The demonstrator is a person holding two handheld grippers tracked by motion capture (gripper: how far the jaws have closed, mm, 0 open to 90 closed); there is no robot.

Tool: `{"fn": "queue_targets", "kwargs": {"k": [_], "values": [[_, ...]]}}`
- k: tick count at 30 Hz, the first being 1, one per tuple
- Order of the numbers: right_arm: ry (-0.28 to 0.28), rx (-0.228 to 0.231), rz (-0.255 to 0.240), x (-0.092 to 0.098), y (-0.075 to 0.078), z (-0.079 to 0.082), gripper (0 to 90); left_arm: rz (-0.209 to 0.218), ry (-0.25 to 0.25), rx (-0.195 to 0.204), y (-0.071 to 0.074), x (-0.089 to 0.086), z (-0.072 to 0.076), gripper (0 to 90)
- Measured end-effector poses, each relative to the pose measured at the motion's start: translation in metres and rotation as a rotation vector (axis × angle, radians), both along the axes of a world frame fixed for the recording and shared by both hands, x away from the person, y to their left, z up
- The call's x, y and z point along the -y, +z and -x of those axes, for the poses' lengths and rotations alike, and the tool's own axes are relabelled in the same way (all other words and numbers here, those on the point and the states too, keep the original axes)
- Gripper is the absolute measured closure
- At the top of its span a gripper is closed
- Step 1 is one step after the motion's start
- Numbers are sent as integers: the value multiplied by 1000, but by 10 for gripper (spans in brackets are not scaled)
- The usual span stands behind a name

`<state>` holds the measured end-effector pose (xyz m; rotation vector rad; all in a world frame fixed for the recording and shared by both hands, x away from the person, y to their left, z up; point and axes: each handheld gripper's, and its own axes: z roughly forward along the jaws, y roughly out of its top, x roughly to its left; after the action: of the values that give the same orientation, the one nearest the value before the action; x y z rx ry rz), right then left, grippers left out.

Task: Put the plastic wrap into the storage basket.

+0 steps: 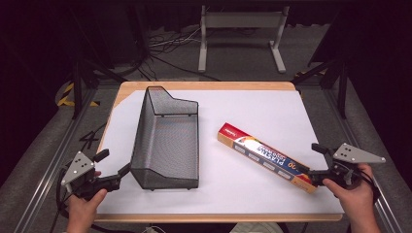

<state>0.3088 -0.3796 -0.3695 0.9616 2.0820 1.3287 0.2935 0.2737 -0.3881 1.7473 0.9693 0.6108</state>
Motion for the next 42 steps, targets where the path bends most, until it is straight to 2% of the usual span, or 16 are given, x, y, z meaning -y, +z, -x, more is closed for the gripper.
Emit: {"fn": "queue_targets", "kwargs": {"k": [2,4,7,8,16,19,26,30,32,39,42], "values": [[0,-17,6,-1,3,-5,67,5,2,-2,0,0,0,137],[5,-55,13,-3,6,-11,50,1,4,-2,0,1,-1,138],[21,-79,24,-4,8,-17,48,-8,12,-10,-1,1,-1,140],[30,-108,25,-6,9,-25,42,-13,13,-10,-1,1,-1,140],[33,-102,28,-13,19,-40,41,2,25,-15,-4,-2,-3,140],[34,-109,26,-16,23,-44,38,0,26,-14,-4,-2,-3,141],[32,-119,60,-25,29,-58,37,-1,31,-12,-4,-2,-3,141],[41,-132,57,-32,29,-63,38,-3,33,-9,-4,-2,-3,143],[44,-141,78,-38,28,-67,43,0,33,-8,-4,-2,-3,144],[69,-205,104,-55,21,-80,61,-1,34,-5,-3,-2,-3,144],[75,-259,137,-63,16,-84,94,4,36,-2,-3,-4,-2,144]]}}
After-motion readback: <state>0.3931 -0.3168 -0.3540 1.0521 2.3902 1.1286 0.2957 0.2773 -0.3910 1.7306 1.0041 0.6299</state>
